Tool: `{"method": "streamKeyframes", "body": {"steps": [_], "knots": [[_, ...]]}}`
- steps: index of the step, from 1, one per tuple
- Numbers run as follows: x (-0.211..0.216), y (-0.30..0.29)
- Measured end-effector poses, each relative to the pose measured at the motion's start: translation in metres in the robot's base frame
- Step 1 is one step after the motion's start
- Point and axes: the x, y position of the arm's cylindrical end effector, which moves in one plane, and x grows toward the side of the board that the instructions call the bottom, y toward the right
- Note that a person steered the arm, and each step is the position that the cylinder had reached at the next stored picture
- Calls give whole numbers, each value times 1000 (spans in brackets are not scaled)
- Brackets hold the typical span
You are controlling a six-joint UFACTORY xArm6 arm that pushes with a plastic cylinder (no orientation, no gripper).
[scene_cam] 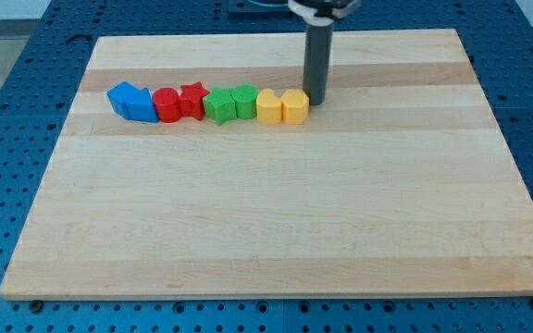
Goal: Push the yellow blocks near the center of the board
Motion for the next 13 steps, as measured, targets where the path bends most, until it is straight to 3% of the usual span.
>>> {"method": "streamKeyframes", "body": {"steps": [1,2,4,5,7,9,10,12,13], "knots": [[60,-6],[77,1],[-20,14],[-11,-29],[45,-79],[77,-85],[71,-84],[16,-37],[21,-17]]}}
